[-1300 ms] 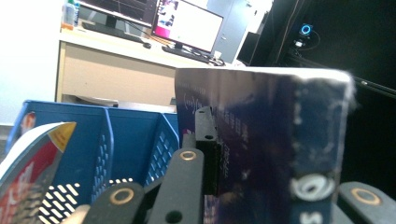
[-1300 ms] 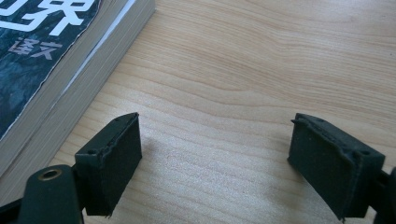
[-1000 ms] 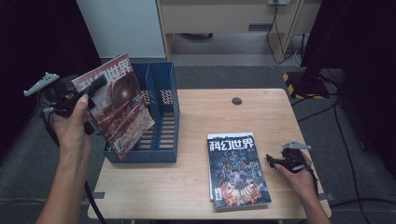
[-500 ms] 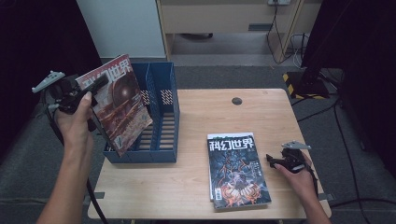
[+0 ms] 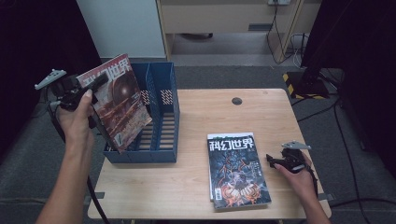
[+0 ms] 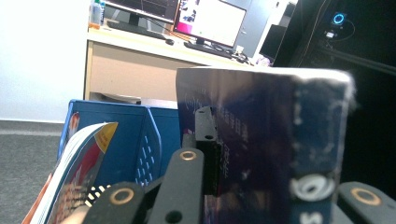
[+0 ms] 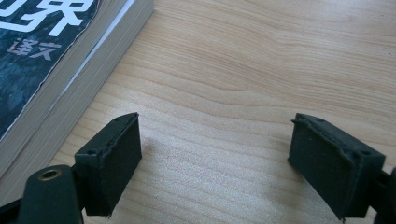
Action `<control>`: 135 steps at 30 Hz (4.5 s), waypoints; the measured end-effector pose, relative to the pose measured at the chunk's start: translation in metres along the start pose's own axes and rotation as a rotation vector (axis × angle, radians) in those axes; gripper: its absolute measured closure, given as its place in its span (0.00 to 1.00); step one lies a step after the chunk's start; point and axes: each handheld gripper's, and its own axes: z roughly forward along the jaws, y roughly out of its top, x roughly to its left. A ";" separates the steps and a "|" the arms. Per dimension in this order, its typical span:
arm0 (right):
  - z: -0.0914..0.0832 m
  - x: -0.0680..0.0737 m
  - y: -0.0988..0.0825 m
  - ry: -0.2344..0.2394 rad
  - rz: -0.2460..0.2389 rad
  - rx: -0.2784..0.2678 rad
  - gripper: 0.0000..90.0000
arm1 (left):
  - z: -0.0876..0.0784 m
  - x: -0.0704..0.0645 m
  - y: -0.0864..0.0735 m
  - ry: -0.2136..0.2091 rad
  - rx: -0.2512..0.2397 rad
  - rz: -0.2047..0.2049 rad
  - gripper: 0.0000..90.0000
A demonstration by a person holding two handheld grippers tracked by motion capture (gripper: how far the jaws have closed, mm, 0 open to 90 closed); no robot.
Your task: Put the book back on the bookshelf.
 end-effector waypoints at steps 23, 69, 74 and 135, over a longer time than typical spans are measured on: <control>0.000 0.000 0.000 -0.001 0.003 0.002 0.19 | 0.014 0.010 -0.014 0.014 -0.019 0.025 0.93; 0.000 0.000 0.000 -0.001 0.001 0.002 0.19 | 0.043 0.012 -0.041 0.053 -0.008 0.038 0.93; 0.000 0.000 0.000 0.000 0.001 0.002 0.19 | 0.043 0.013 -0.042 0.059 -0.011 0.038 0.93; 0.000 0.000 0.000 0.000 0.002 0.002 0.19 | 0.054 0.009 -0.074 0.078 -0.074 0.051 0.93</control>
